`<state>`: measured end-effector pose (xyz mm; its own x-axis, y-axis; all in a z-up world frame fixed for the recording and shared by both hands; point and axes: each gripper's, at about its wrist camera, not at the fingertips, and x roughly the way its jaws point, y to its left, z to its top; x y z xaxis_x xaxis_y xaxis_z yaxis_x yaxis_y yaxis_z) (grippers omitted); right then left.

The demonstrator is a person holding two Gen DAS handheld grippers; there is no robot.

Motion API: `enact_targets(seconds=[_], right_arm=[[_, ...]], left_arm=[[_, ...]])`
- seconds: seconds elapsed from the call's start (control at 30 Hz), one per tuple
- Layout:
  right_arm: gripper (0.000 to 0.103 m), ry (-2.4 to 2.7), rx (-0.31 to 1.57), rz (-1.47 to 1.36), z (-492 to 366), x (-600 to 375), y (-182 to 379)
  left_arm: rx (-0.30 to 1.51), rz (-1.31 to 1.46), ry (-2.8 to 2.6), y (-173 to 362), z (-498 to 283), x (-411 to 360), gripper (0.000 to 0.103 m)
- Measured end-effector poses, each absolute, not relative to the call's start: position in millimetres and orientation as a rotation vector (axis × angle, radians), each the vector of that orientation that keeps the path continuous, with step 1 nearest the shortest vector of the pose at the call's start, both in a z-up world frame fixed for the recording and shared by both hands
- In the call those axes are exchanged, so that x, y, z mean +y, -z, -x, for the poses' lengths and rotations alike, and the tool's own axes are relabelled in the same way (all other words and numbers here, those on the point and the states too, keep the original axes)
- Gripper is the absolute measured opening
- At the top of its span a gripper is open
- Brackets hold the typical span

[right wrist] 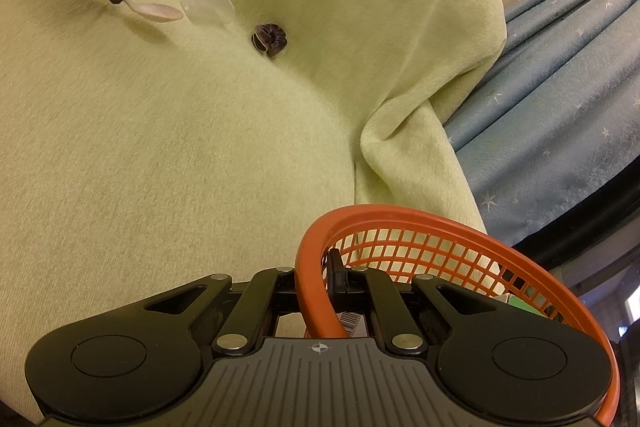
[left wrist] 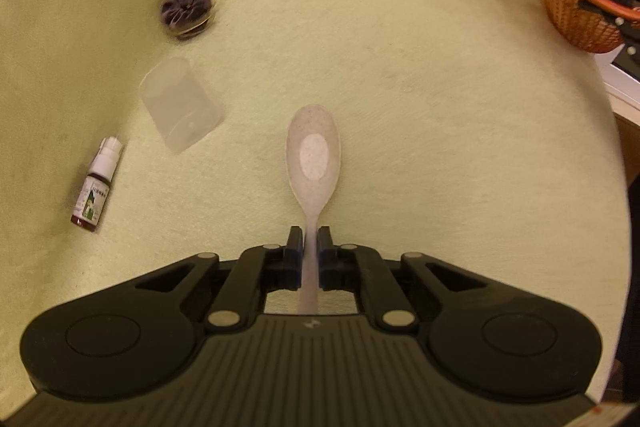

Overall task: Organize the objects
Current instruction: 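Lift the spoon with the left tool and adjust the grip, then carry the spoon with the left tool into the wastebasket and release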

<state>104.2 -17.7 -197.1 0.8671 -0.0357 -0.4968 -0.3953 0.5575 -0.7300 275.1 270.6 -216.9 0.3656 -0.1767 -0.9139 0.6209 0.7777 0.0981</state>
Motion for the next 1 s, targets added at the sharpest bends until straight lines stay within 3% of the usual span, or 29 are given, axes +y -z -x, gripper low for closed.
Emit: enact_targets(seconds=[0.7, 1.0], right_arm=[[0.002, -0.233, 0.489, 0.969, -101.9, -20.2, 197.3], [0.002, -0.234, 0.488, 0.970, -101.0, -20.0, 197.2]], left_arm=[[0.933, -0.695, 0.803, 106.4, -268.6, 150.9, 0.004], [0.881, -0.754, 0.907, 84.4, -266.7, 101.9, 0.004]])
